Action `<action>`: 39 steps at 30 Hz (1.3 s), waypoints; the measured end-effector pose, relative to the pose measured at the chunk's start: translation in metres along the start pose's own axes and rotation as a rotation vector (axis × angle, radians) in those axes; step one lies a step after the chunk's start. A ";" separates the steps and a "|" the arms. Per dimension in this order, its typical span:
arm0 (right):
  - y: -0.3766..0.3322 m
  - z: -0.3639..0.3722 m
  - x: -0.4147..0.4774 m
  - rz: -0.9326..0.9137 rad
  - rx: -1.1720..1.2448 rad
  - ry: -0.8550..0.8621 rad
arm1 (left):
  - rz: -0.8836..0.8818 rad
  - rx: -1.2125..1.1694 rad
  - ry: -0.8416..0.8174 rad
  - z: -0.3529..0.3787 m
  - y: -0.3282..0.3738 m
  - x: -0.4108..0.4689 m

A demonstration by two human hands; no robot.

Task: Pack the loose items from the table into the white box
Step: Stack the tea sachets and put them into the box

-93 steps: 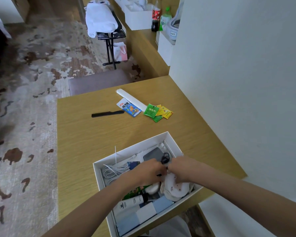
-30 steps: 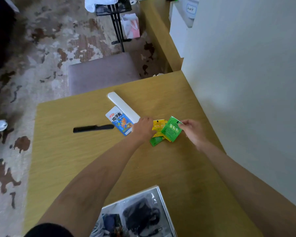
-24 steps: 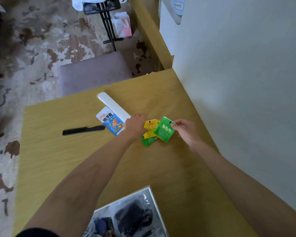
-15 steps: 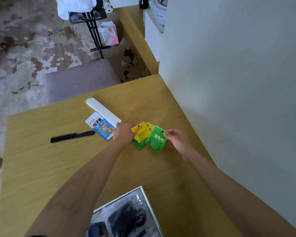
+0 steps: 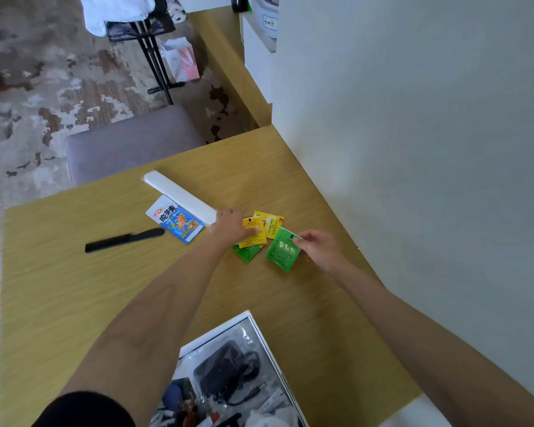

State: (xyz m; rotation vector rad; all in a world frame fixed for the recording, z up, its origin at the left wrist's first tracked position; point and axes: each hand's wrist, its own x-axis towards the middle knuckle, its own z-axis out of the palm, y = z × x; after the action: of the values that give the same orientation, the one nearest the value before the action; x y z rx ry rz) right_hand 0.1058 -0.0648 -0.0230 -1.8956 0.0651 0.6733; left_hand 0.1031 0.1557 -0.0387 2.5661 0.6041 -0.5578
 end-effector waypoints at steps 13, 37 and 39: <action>-0.010 0.006 -0.006 -0.080 -0.103 -0.119 | -0.062 -0.418 0.159 -0.013 -0.010 -0.036; -0.096 0.063 -0.134 -0.718 -0.426 -0.217 | 0.381 -0.579 0.301 -0.090 -0.059 -0.224; -0.098 0.067 -0.145 -0.755 -0.420 -0.230 | 0.372 -0.607 0.310 -0.085 -0.067 -0.238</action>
State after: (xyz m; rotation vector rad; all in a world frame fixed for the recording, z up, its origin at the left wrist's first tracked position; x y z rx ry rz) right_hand -0.0101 -0.0029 0.1103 -2.0108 -0.9556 0.3838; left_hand -0.1022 0.1766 0.1218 2.1051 0.3097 0.1419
